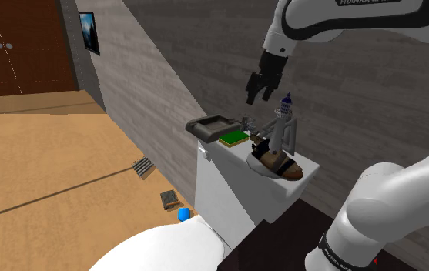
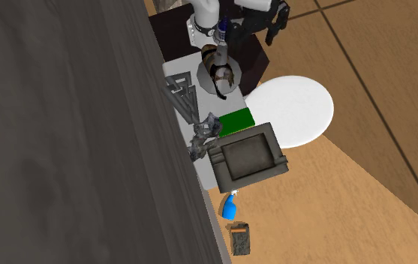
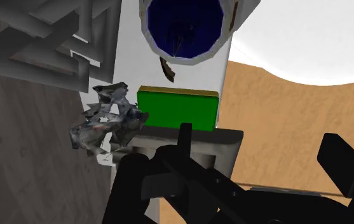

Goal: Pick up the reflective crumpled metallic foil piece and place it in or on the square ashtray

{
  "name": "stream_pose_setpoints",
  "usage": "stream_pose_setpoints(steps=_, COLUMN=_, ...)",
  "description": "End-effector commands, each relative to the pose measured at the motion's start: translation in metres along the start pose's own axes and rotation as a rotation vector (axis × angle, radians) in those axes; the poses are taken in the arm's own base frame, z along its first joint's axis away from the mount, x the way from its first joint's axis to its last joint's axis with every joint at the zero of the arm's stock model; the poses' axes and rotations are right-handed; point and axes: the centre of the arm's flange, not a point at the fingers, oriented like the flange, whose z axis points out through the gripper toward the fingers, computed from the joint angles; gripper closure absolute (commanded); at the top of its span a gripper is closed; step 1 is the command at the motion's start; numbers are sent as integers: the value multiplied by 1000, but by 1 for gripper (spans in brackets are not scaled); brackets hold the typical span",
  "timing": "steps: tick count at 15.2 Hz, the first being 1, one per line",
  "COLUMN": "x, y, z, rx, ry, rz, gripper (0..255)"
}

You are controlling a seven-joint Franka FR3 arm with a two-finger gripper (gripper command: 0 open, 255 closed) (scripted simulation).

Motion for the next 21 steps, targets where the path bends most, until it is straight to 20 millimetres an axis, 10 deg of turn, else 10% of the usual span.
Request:
stream_pose_setpoints(steps=1, x=13, y=10, z=19, rx=-11, ry=-3, rz=25, gripper=0)
stream_pose_setpoints(steps=16, x=105, y=114, z=155, rx=-89, ry=-33, rz=210, gripper=0)
stream_pose_setpoints(steps=21, x=105, y=116, z=177, rx=-89, ry=-33, rz=211, gripper=0)
